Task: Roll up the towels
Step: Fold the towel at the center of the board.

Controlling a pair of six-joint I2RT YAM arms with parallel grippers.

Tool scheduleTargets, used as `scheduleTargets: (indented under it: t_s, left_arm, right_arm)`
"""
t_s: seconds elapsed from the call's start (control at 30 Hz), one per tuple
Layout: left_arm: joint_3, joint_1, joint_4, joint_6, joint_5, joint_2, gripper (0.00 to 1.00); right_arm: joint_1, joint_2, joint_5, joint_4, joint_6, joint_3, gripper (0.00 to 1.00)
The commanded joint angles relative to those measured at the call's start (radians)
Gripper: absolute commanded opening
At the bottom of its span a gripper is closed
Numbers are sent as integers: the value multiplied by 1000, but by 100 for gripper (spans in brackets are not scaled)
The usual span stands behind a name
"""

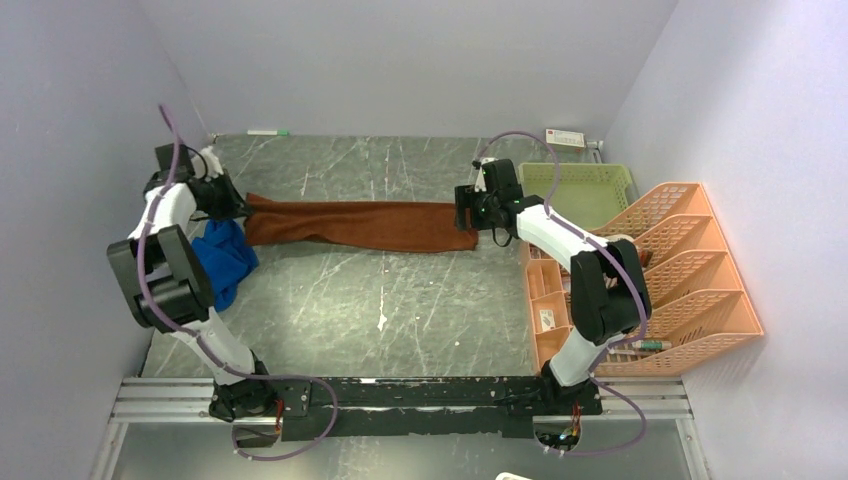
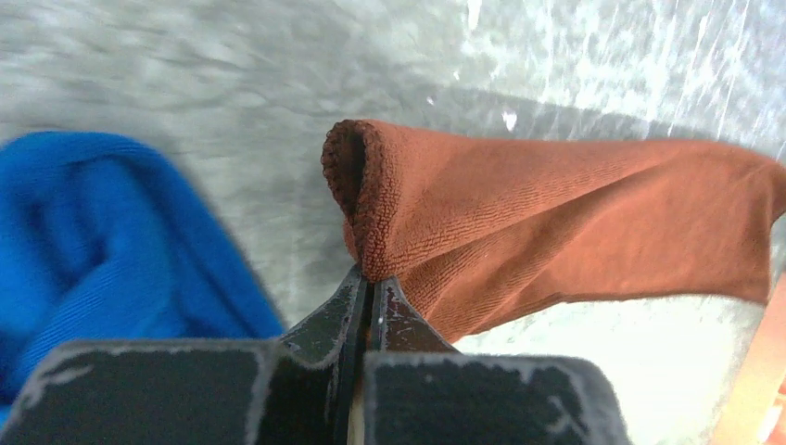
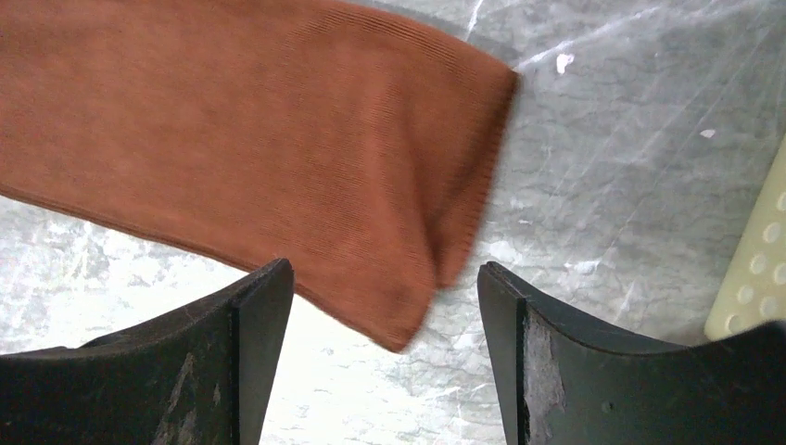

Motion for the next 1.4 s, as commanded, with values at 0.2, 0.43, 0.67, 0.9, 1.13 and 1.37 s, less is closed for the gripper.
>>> scheduleTargets:
  t_s: [0.2, 0.43, 0.67, 0.9, 1.13, 1.37]
  left_arm:
    - [209, 93, -93, 63, -241, -37, 7]
    - [311, 55, -130, 87, -245, -7, 7]
    - [432, -238, -243, 120, -517, 50, 7]
    - [648, -480, -404, 56, -689, 219, 7]
    - [726, -710, -435, -61, -674, 321, 7]
    - [816, -827, -413, -202, -530, 447, 7]
  right_arm:
    - [23, 22, 43, -34, -29, 8, 73]
    - [29, 28, 34, -33, -29, 5, 73]
    - [45, 36, 20, -42, -28, 20, 73]
    - [47, -13, 31, -46, -23, -9, 74]
    - [17, -78, 94, -24, 21, -75, 76]
    - [-43, -178, 109, 3, 40, -121, 76]
